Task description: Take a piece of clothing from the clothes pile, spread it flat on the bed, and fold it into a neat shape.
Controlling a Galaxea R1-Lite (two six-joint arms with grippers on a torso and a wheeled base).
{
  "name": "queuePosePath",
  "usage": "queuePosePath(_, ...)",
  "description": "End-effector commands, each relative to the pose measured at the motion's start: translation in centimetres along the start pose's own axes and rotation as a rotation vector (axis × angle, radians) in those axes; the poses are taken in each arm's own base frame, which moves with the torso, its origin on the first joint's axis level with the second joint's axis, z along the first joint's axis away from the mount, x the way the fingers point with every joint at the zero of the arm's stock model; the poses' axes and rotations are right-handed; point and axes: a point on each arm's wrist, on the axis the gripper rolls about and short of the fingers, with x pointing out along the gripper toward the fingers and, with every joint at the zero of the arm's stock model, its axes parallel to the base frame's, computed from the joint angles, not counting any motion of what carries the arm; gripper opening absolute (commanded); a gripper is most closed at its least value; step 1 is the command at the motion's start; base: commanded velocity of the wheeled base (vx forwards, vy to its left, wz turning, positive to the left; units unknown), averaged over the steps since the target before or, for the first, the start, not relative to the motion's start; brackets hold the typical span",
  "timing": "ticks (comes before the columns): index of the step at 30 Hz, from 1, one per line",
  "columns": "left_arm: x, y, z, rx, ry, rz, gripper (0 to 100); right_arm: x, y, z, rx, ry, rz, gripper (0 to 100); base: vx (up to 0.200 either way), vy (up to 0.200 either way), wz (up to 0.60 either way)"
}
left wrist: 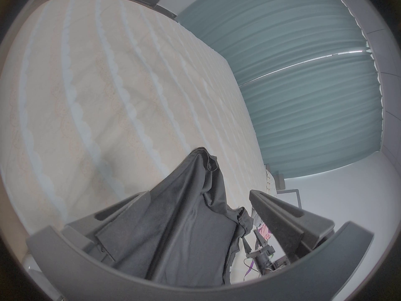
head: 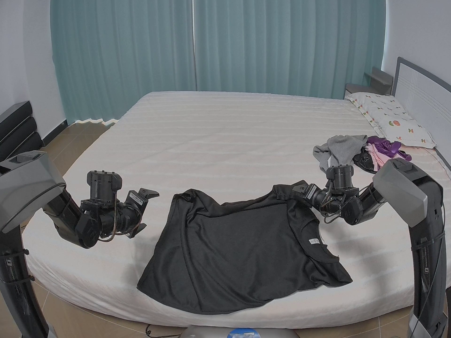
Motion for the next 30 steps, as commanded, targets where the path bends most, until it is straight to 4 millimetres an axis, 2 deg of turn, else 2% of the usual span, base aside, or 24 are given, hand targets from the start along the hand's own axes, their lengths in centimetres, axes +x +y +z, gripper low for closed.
queuePosePath(1, -1.1, -0.1, -0.2, -0.003, 0.001, -0.009, 100, 2.1, -0.7, -1.1, 0.001, 0.032, -0.017, 100, 0.000, 0.000, 0.00)
queuePosePath(2, -1.0, 0.1, -0.1, -0.008, 0.000, -0.003, 100, 2.4, -0.6, -1.2, -0.002, 0.033, -0.014, 100, 0.000, 0.000, 0.00)
queuePosePath(3, -0.9, 0.2, 0.0, -0.009, 0.001, 0.000, 100, 2.6, -0.5, -1.1, -0.001, 0.030, -0.011, 0, 0.000, 0.000, 0.00)
queuePosePath(8, -0.7, 0.5, 0.0, -0.012, 0.002, 0.009, 100, 3.1, 0.3, -0.6, -0.007, -0.003, 0.007, 0, 0.000, 0.000, 0.00)
queuePosePath(13, -0.6, 0.5, -0.1, -0.011, 0.005, 0.010, 100, 2.9, 2.7, 2.5, 0.001, -0.123, 0.082, 0, 0.000, 0.000, 0.00)
queuePosePath(14, -0.6, 0.5, -0.1, -0.011, 0.005, 0.010, 100, 2.9, 2.8, 2.6, 0.000, -0.129, 0.083, 0, 0.000, 0.000, 0.00)
queuePosePath(15, -0.4, 0.7, -0.2, -0.011, 0.011, 0.017, 100, 3.0, 3.6, 3.9, 0.002, -0.198, 0.103, 0, 0.000, 0.000, 0.00)
queuePosePath(19, 0.1, 1.1, -0.4, -0.011, 0.017, 0.030, 100, 3.9, 4.8, 5.7, 0.004, -0.337, 0.144, 0, 0.000, 0.000, 0.00)
queuePosePath(25, 0.4, 1.4, -0.4, -0.013, 0.021, 0.040, 100, 6.1, 3.9, 5.0, -0.003, -0.399, 0.094, 0, 0.000, 0.000, 0.00)
queuePosePath(26, 0.4, 1.5, -0.5, -0.014, 0.023, 0.042, 100, 6.7, 3.1, 4.5, -0.015, -0.379, 0.064, 0, 0.000, 0.000, 0.00)
queuePosePath(29, 0.5, 1.6, -0.5, -0.014, 0.024, 0.043, 100, 7.2, 2.2, 3.9, -0.031, -0.350, 0.031, 0, 0.000, 0.000, 0.00)
queuePosePath(30, 0.6, 1.6, -0.5, -0.013, 0.024, 0.045, 100, 7.2, 2.1, 3.9, -0.030, -0.349, 0.028, 100, 0.000, 0.000, 0.00)
